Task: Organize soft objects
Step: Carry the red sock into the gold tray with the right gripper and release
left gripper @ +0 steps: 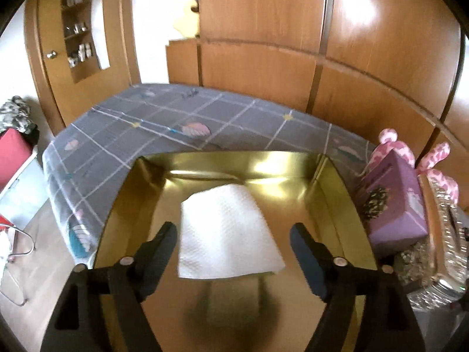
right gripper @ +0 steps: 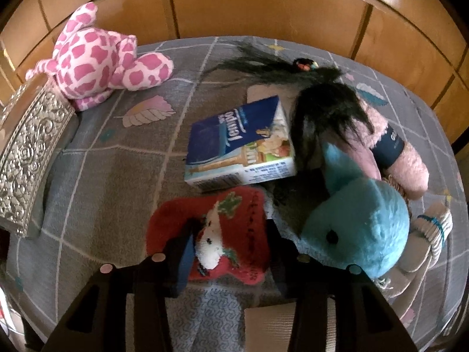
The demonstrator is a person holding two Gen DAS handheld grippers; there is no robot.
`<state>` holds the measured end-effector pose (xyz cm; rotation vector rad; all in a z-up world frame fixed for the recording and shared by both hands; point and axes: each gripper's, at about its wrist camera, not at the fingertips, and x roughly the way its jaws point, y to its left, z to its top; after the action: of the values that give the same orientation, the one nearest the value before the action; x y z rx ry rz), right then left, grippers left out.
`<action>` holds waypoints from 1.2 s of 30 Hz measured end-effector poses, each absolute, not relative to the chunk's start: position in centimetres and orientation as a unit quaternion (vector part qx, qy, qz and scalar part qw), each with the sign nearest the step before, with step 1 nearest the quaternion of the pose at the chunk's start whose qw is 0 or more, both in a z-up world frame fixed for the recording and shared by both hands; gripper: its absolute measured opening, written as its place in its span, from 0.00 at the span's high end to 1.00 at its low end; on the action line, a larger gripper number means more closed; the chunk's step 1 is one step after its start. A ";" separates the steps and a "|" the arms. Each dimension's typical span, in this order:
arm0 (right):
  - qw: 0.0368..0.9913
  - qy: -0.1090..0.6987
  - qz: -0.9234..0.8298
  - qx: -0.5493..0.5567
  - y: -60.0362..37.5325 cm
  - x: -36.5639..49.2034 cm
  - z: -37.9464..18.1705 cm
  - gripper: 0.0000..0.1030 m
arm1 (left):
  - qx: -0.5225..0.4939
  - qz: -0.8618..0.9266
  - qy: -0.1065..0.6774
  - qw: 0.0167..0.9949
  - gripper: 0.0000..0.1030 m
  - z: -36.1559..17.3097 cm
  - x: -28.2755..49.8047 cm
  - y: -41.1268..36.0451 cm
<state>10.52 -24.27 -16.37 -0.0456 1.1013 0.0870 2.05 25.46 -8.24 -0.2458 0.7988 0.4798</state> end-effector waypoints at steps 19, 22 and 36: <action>0.899 0.437 0.044 -0.001 -20.2 11.1 -8.1 0.72 | -0.107 0.213 0.348 0.907 0.10 -5.9 -3.9 22.2; 0.905 0.421 0.068 0.002 -17.7 12.4 -5.0 0.72 | -0.114 0.212 0.349 0.906 0.10 -6.0 -4.2 22.5; 0.877 0.383 0.274 -0.094 7.5 13.7 1.9 0.72 | -0.151 0.220 0.357 0.895 0.10 -6.9 -6.1 25.2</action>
<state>13.67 7.48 1.93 -0.1968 0.7987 0.5717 -6.08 25.17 -6.87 -0.3134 0.7399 0.4560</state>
